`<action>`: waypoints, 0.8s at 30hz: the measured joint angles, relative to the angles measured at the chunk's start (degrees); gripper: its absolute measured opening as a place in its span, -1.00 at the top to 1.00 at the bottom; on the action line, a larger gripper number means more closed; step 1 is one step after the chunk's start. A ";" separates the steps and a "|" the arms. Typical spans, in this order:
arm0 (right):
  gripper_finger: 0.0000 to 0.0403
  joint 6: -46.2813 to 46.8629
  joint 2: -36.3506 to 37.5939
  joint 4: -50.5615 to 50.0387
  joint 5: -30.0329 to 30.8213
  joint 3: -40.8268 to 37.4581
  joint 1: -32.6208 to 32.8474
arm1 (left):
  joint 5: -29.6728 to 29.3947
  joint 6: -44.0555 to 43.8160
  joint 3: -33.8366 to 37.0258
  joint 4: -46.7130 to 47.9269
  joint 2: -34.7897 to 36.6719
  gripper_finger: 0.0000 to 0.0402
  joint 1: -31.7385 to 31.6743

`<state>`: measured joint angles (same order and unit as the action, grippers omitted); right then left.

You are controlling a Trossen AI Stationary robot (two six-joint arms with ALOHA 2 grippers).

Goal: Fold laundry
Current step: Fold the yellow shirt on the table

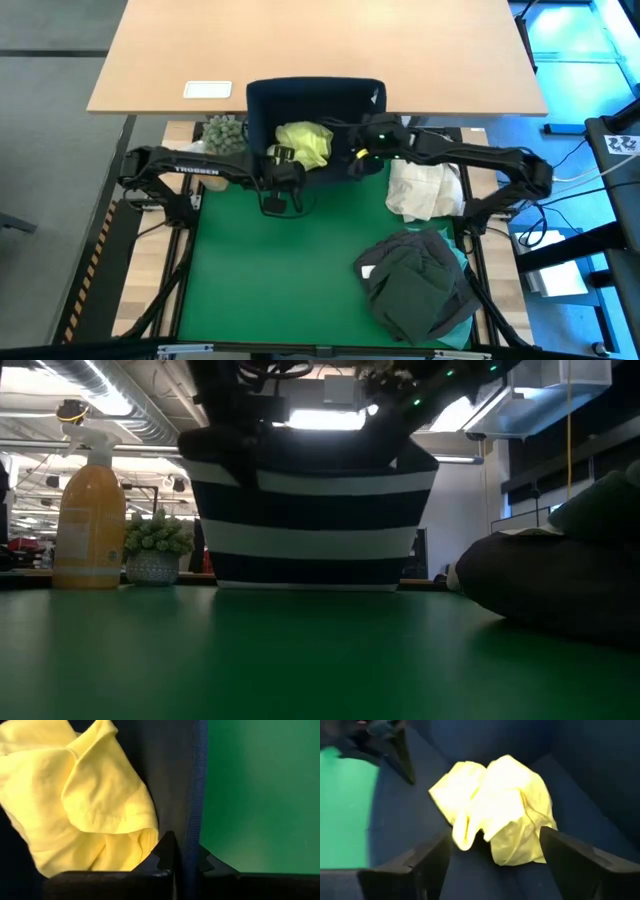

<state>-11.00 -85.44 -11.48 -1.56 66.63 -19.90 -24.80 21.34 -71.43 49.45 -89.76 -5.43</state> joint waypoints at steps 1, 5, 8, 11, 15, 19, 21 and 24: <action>-0.54 0.02 -1.35 0.14 0.00 0.66 0.00 | -0.36 -0.14 0.30 -0.36 -0.04 0.99 0.38; -0.66 0.06 -6.02 1.77 0.39 2.78 0.00 | -1.23 -0.22 1.29 -1.29 -0.04 0.99 1.16; -0.73 0.14 -8.88 2.64 0.44 4.85 -0.01 | -1.24 -0.22 2.03 -2.37 -0.04 0.99 1.28; -0.77 0.20 -11.62 2.49 1.07 7.03 0.00 | -1.21 -0.19 2.16 -2.51 -0.04 1.00 1.26; -0.78 0.22 -14.94 2.66 3.09 9.11 0.00 | -1.36 -0.19 2.16 -3.23 -0.04 1.00 1.39; -0.75 0.14 -18.27 2.77 7.39 10.27 -0.03 | -1.79 -0.19 2.16 -3.55 -0.08 1.00 1.81; -0.66 -0.29 -19.55 2.75 9.16 10.67 -0.40 | -1.79 -0.23 2.16 -3.60 -0.09 1.00 1.81; -0.39 -1.55 -20.95 3.30 9.54 10.75 -1.00 | -1.80 -0.22 2.16 -3.62 -0.09 1.00 1.83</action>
<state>-12.55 -106.39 -8.18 7.98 77.38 -20.90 -26.60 21.12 -69.28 45.82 -89.84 -3.60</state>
